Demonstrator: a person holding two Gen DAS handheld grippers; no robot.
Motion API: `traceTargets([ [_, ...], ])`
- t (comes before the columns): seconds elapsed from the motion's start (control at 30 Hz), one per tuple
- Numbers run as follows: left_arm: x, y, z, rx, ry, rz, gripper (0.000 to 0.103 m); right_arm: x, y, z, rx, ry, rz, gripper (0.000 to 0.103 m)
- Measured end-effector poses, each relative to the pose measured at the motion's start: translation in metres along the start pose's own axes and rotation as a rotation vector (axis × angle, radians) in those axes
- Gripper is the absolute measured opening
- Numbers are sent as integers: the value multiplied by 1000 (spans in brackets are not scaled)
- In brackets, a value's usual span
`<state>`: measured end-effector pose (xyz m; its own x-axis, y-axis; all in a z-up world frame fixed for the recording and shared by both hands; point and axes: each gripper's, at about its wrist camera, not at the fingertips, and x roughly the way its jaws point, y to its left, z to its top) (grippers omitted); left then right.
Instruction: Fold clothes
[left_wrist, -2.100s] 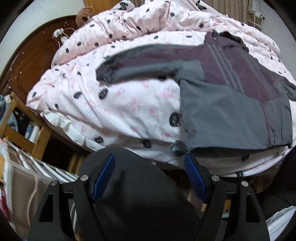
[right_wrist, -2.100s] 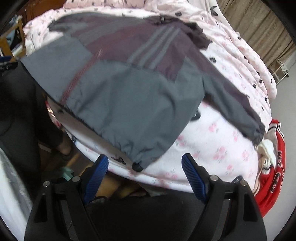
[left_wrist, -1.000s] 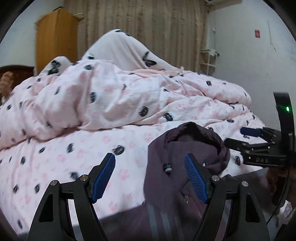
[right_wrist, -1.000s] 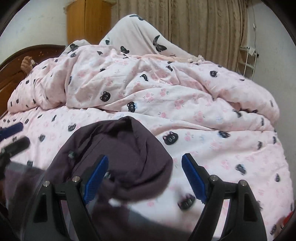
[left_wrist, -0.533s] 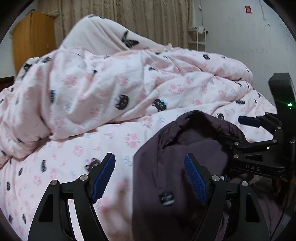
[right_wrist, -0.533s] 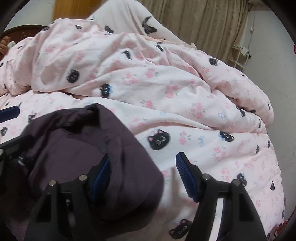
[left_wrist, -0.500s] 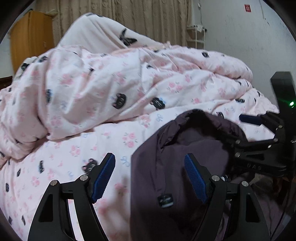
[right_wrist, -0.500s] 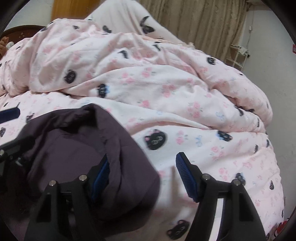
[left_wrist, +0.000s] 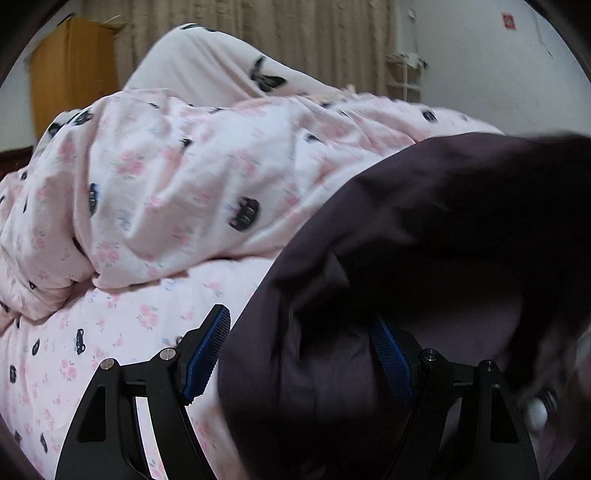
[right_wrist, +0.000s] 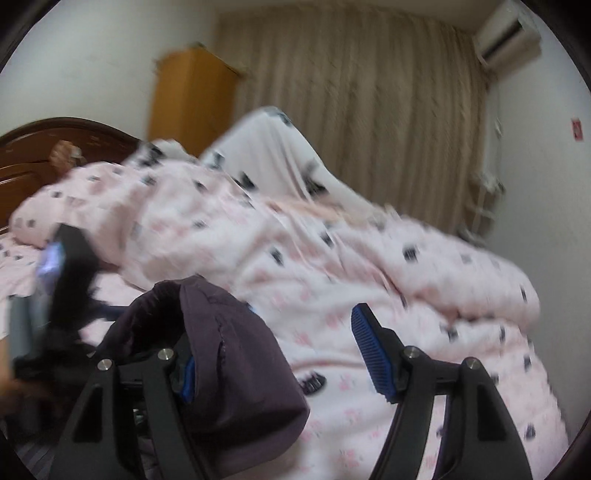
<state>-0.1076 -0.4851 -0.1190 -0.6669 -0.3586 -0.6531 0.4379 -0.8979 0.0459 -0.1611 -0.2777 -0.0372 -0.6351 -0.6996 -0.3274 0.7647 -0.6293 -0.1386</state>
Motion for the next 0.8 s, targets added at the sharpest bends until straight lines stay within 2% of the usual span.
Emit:
traceTargets([
  [0.1, -3, 13, 7, -42, -34, 64, 73, -16, 8, 3, -60, -53, 56, 71],
  [0.17, -13, 29, 10, -106, -87, 86, 73, -17, 10, 1, -82, -47, 96, 73],
  [0.27, -33, 54, 12, -200, -176, 129, 73, 1, 9, -8, -65, 17, 55, 73],
  [0.4, -50, 77, 13, -258, -263, 194, 73, 26, 16, -19, -4, 109, 59, 73],
  [0.5, -59, 86, 15, -281, -304, 204, 73, 31, 37, -18, 1, 93, 75, 86],
  [0.6, -66, 89, 16, -279, -334, 220, 73, 52, 62, -9, -31, 117, -7, 89],
  [0.67, -70, 90, 16, -279, -353, 229, 73, 76, 69, -9, -8, 175, -38, 89],
  [0.8, -73, 96, 14, -288, -373, 258, 76, 114, 50, -18, 104, 316, -91, 89],
])
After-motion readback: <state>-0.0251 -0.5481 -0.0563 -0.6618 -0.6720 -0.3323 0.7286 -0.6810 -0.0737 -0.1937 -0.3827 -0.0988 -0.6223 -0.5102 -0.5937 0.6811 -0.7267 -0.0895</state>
